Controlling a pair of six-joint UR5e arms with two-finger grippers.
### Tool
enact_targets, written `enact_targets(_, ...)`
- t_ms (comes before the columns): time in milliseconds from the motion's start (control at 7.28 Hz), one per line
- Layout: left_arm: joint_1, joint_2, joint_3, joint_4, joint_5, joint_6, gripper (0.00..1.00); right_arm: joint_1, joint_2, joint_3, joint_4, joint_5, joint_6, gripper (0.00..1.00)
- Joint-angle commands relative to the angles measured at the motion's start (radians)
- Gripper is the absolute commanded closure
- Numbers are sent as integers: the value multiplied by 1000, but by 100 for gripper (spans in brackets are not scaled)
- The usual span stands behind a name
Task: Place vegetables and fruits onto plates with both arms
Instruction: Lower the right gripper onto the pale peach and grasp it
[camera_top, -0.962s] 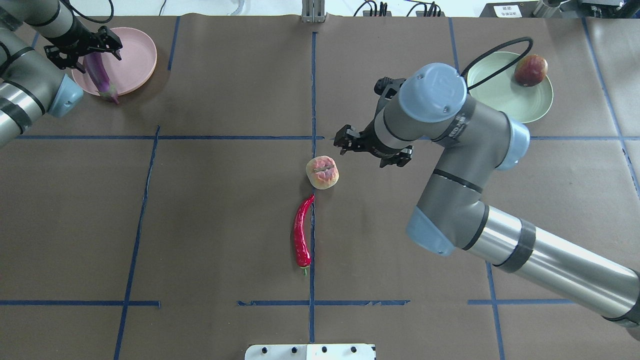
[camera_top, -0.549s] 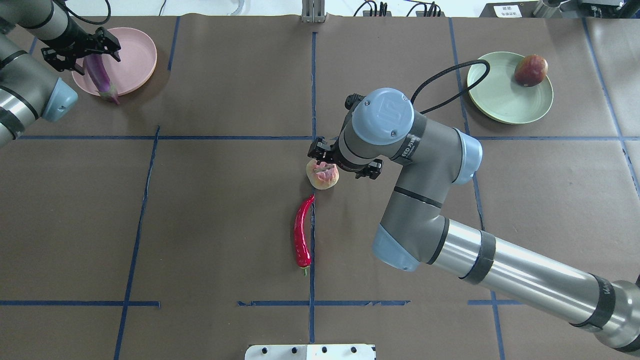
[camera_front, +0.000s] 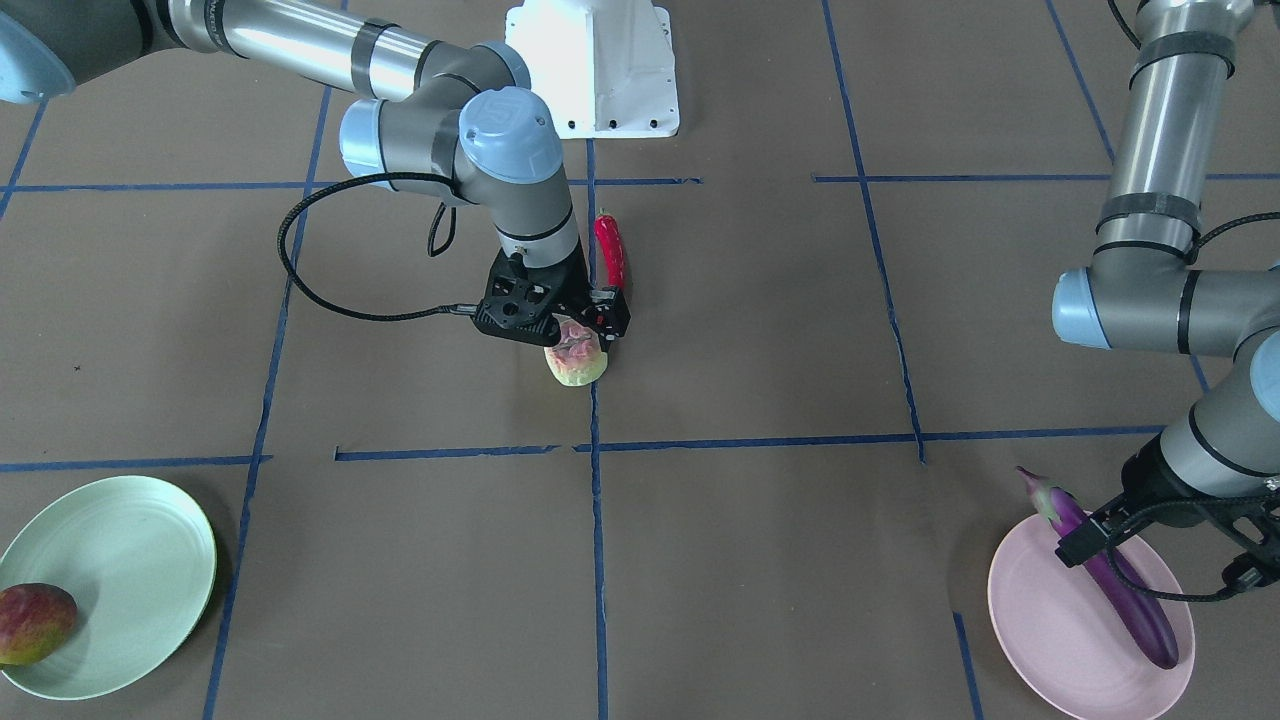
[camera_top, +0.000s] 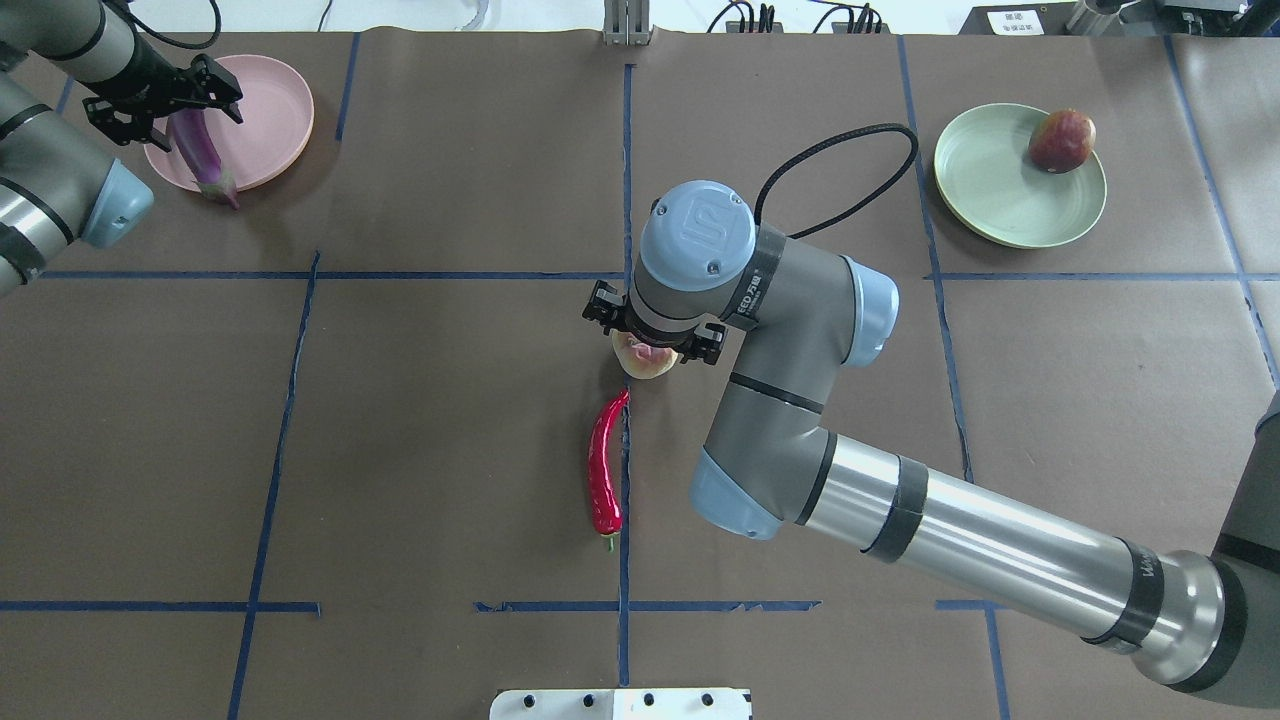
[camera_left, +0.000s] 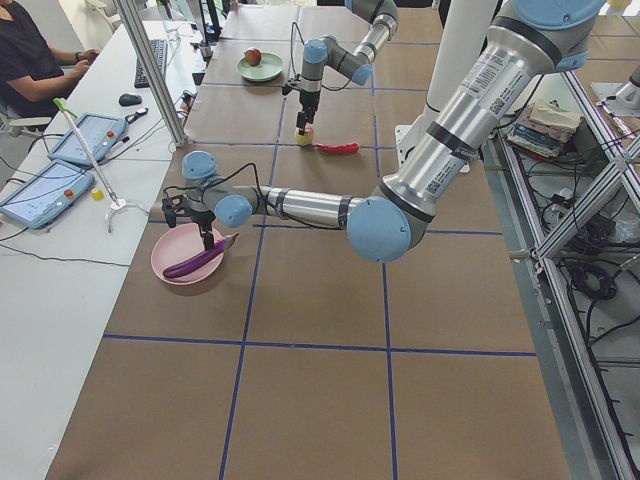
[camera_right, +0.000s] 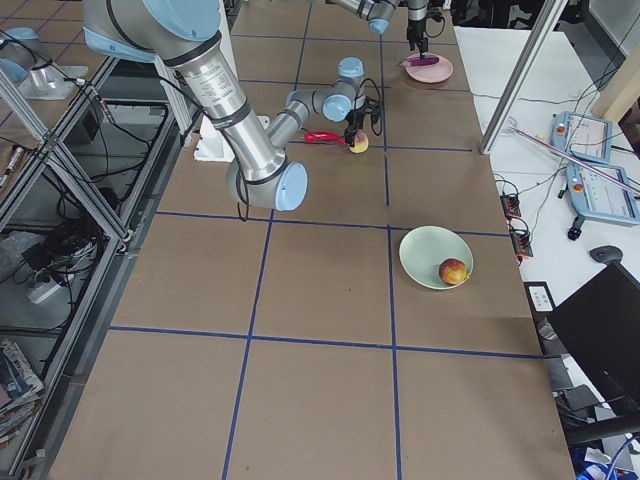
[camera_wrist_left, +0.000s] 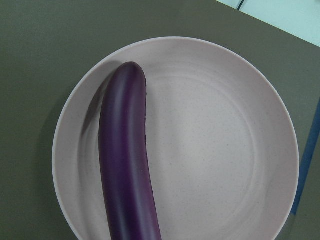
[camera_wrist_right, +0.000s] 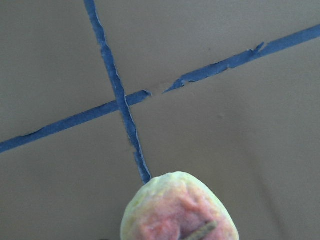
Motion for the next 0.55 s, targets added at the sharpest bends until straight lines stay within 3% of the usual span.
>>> enact_targets(0,0,1,-6,0,1,-1,0,-2,29,-48,4,0,-3,0)
enact_targets(275,0,1,-14,1,0,-1,0,-25,20,-65,4,-19,-7,3)
enact_targets(412,2,1,-14,3,1,-2,0,-25,21,-65,7,-19,-1,26)
